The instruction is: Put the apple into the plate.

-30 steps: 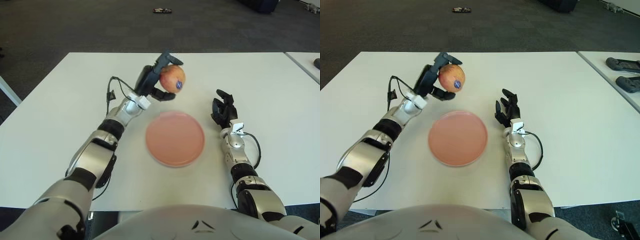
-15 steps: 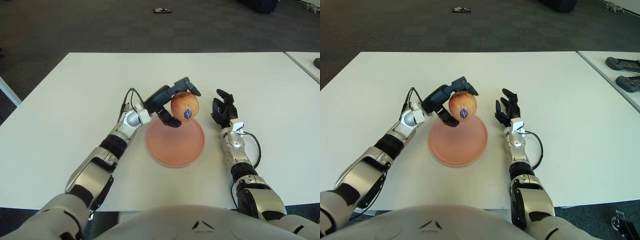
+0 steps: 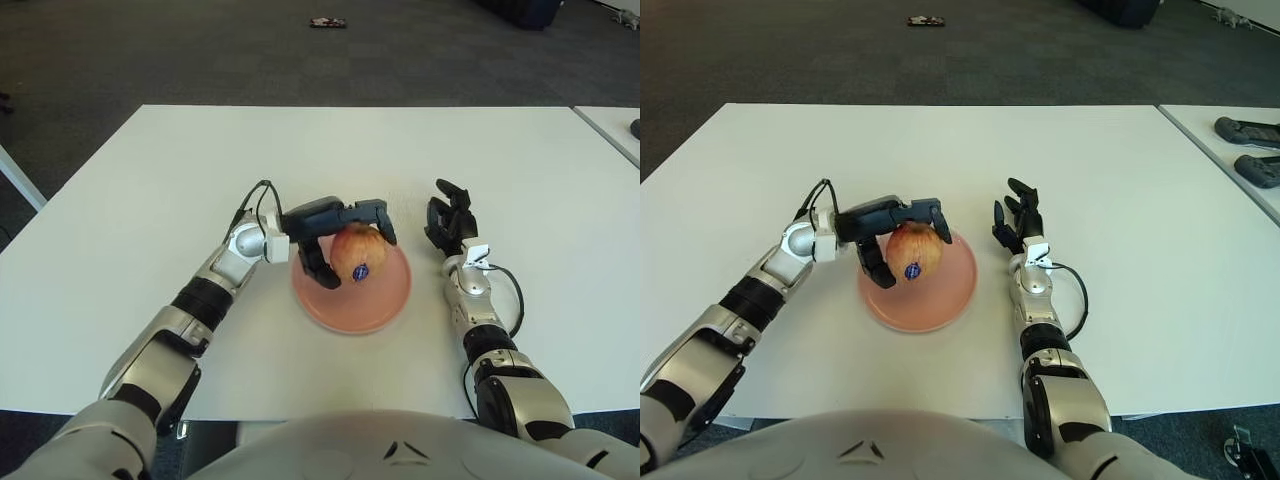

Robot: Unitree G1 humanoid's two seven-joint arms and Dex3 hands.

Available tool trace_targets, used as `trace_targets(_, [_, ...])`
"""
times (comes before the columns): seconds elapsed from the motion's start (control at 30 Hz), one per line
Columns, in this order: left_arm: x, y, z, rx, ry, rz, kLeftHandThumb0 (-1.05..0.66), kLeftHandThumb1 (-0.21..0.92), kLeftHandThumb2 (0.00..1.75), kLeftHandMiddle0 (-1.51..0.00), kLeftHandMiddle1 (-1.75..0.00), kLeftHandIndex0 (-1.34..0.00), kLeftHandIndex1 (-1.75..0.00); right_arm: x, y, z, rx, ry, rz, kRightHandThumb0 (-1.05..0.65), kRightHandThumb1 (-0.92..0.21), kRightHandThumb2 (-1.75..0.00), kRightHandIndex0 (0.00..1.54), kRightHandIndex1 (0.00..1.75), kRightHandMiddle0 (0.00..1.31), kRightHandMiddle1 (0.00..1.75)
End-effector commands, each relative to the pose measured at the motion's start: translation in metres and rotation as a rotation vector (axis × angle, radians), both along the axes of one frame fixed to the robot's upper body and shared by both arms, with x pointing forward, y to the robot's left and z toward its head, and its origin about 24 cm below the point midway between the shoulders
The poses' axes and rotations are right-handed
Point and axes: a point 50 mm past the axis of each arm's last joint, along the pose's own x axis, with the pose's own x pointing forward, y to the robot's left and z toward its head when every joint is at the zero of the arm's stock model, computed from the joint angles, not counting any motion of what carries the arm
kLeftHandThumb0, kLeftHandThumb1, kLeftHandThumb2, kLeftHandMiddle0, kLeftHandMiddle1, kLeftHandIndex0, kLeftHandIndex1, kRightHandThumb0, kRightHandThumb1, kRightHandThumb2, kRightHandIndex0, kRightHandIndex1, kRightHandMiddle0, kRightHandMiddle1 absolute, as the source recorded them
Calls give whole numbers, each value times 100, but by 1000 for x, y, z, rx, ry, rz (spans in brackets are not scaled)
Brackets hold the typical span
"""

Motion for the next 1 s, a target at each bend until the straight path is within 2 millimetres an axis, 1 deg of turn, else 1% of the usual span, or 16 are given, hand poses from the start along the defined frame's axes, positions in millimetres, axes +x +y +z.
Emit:
trace_targets(0.0, [0, 2, 6, 48, -54, -4, -50, 25, 140, -118, -175, -67, -175, -22, -4, -31, 18, 163, -26, -61, -92, -60, 15, 67, 0, 83])
trace_targets(0.23, [-3, 2, 5, 126, -133, 0, -50, 25, 139, -118, -175, -66, -175, -22, -4, -31, 27, 171, -22, -61, -91, -59, 14, 65, 0, 79])
trace_targets(0.37, [-3, 3, 4, 176, -202, 33, -50, 25, 139, -118, -175, -66, -175, -22, -5, -32, 33, 173, -19, -61, -91, -59, 14, 65, 0, 78])
trace_targets(0.5, [-1, 4, 0, 213, -295, 67, -50, 26, 139, -119, -175, -66, -175, -22, -4, -32, 36, 172, -16, -61, -91, -59, 14, 64, 0, 79])
trace_targets(0.7, [4, 3, -5, 258, -494, 129, -50, 27, 137, -120, -175, -65, -175, -22, -4, -32, 34, 169, -13, -61, -91, -59, 14, 63, 0, 78])
trace_targets(0.97, [11, 1, -12, 346, -642, 199, -49, 28, 136, -121, -175, -64, -175, -22, -4, -31, 25, 162, -11, -62, -92, -59, 14, 62, 0, 78])
